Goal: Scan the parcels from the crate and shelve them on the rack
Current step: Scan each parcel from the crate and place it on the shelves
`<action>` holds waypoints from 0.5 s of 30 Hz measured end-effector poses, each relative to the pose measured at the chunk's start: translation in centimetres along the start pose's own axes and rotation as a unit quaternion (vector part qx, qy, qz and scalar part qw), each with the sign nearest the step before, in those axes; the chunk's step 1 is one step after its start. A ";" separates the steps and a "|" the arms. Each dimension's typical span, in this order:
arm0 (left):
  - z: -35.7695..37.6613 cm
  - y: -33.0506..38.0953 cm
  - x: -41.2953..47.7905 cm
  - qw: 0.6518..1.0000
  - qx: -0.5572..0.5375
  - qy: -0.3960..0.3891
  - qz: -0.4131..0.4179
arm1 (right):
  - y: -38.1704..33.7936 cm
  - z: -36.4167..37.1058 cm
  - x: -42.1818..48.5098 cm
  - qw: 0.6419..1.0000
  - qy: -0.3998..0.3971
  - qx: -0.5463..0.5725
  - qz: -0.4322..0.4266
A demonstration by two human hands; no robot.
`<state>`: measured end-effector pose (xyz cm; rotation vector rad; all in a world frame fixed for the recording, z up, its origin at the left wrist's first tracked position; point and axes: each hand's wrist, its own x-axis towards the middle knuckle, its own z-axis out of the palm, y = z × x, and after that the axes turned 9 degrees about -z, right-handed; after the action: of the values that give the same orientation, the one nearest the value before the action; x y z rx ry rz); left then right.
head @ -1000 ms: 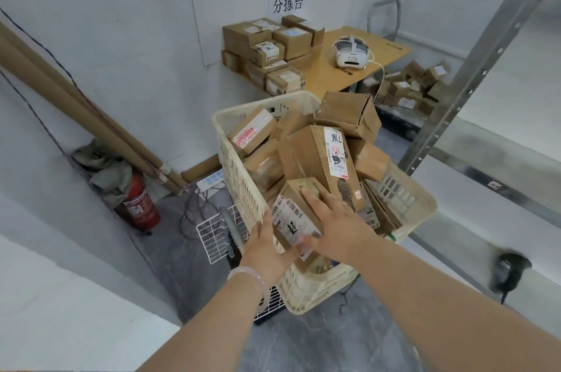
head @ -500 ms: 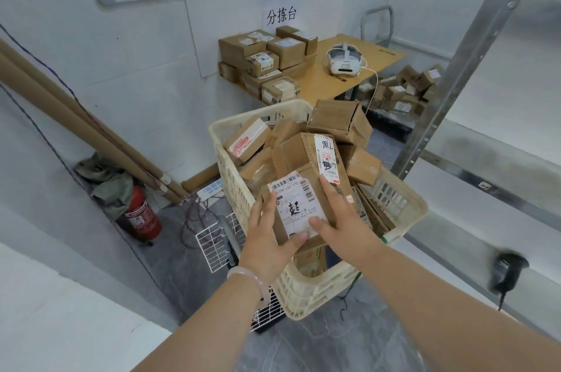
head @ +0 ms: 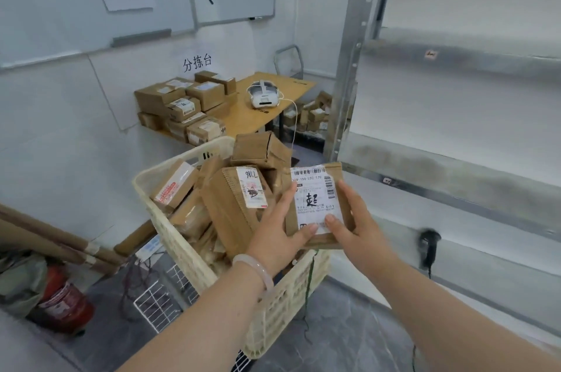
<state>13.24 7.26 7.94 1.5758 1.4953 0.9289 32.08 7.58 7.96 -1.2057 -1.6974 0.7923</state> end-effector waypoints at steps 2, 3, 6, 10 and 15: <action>2.3 1.0 0.5 0.999 -0.022 -0.029 0.007 | 1.0 -2.1 -1.2 0.999 0.039 -0.006 0.012; 3.5 1.4 0.7 0.999 -0.028 -0.040 0.012 | 1.4 -3.1 -1.9 0.998 0.055 -0.008 0.018; 7.2 2.5 1.2 0.996 -0.032 -0.075 0.025 | 2.9 -6.0 -3.7 0.995 0.093 -0.014 0.044; 12.0 3.7 2.3 0.989 -0.025 -0.132 0.053 | 5.3 -9.3 -5.6 0.988 0.129 -0.021 0.087; 17.8 3.7 4.4 0.981 -0.030 -0.190 0.027 | 9.2 -12.8 -6.7 0.984 0.128 -0.016 0.121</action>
<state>31.04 10.77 3.34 1.6459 1.1526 0.6496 48.18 4.32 3.24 -1.4879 -1.3771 0.7187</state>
